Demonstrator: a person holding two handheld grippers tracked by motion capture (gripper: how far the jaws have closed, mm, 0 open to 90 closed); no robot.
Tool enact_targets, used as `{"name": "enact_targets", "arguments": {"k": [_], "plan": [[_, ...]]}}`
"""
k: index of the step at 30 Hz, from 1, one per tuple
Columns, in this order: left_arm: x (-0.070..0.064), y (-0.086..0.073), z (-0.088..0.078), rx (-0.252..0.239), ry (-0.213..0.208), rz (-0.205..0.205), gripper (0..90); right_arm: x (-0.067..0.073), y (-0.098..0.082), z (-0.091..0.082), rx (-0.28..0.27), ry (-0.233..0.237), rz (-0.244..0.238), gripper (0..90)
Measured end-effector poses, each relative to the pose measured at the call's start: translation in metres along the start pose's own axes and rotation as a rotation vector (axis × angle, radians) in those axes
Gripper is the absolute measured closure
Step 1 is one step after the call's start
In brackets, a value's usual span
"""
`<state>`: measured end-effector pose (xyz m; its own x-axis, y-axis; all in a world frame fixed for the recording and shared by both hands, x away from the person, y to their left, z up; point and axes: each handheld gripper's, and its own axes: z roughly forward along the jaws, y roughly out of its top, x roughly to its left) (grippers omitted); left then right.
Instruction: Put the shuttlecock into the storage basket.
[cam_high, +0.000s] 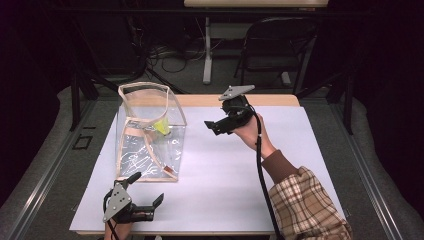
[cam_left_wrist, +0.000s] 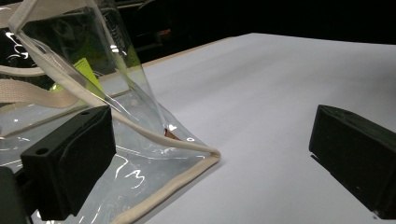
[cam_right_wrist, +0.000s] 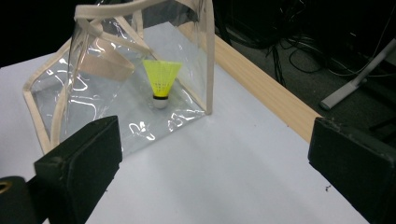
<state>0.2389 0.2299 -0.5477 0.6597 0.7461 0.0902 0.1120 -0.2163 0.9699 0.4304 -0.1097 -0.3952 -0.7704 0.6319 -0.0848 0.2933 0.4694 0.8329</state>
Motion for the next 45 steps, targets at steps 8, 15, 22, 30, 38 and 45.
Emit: {"name": "enact_targets", "arguments": {"k": [8, 15, 22, 30, 38, 45], "plan": [[0.0, 0.0, 0.0, 0.002, 0.0, -0.001, 0.3, -0.003, -0.019, -0.011, 0.005, -0.016, 0.012, 2.2], [0.0, 0.0, 0.0, 0.002, -0.001, -0.002, 0.3, -0.002, -0.033, -0.02, 0.01, -0.022, 0.018, 1.7], [0.0, 0.0, 0.001, 0.002, 0.001, -0.005, 0.3, -0.002, -0.049, -0.027, 0.015, -0.032, 0.034, 1.1], [0.0, 0.0, 0.001, 0.002, 0.001, -0.004, 0.3, -0.003, -0.068, -0.039, 0.017, -0.055, 0.052, 0.4], [0.0, 0.0, 0.001, 0.003, 0.001, -0.004, 0.3, 0.001, -0.089, -0.051, 0.01, -0.07, 0.07, 0.4], [0.0, 0.0, 0.001, 0.003, 0.001, -0.003, 0.3, 0.007, -0.107, -0.06, 0.017, -0.075, 0.077, 0.4]]}}
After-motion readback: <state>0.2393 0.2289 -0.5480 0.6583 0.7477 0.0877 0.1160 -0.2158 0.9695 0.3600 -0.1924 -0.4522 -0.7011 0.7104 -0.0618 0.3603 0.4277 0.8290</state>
